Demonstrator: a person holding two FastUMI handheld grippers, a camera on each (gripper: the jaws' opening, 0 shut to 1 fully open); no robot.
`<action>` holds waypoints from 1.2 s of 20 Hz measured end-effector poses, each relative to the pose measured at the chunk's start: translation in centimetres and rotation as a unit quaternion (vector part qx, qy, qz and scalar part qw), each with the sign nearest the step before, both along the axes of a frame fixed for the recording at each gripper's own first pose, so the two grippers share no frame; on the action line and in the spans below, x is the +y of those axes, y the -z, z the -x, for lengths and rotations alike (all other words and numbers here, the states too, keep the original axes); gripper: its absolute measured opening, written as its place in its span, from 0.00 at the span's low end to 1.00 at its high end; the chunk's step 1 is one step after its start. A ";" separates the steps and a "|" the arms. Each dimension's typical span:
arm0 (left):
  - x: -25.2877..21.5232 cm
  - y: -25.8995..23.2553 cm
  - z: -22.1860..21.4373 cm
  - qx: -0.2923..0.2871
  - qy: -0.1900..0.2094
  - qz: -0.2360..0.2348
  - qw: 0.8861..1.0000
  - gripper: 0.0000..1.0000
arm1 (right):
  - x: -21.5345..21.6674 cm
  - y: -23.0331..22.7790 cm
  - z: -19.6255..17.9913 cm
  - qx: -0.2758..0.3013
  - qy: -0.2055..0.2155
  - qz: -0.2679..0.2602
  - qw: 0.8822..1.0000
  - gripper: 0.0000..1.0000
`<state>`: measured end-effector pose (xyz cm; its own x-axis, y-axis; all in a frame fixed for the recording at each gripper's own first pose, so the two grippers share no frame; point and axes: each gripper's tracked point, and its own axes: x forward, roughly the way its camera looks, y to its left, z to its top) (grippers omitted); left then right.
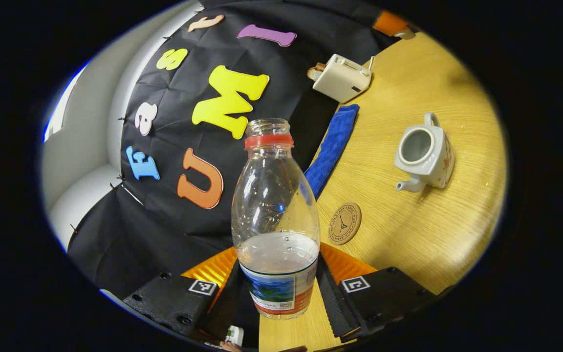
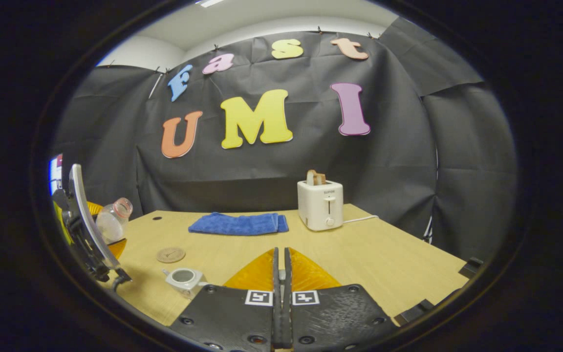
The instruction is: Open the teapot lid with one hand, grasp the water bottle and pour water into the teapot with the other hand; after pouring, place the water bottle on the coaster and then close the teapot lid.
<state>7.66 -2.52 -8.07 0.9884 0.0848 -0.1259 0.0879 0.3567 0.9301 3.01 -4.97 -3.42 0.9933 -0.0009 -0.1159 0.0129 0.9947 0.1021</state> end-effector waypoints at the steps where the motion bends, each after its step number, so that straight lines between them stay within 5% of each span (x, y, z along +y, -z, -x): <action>1: 0.0 0.1 0.0 0.002 -0.001 -0.019 1.000 0.77 | -0.2 0.0 0.1 0.002 0.000 0.003 1.000 0.00; 10: -0.1 0.5 0.1 0.035 -0.003 -0.175 0.984 0.77 | -1.6 -0.6 1.0 0.001 0.000 0.003 1.000 0.00; 17: -1.5 0.8 0.6 0.050 0.009 -0.270 0.962 0.77 | -2.9 -0.5 1.2 0.005 0.009 0.004 1.000 0.00; 24: -1.9 1.3 0.5 0.074 0.005 -0.327 0.942 0.77 | -3.2 -1.8 1.7 -0.008 0.007 -0.012 1.000 0.00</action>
<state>7.12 -4.44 -9.39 0.9651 0.1833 -0.1870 0.2347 -0.2890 0.9281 1.34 -8.22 -1.60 0.9948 -0.0130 -0.1010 0.0259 0.9915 0.1272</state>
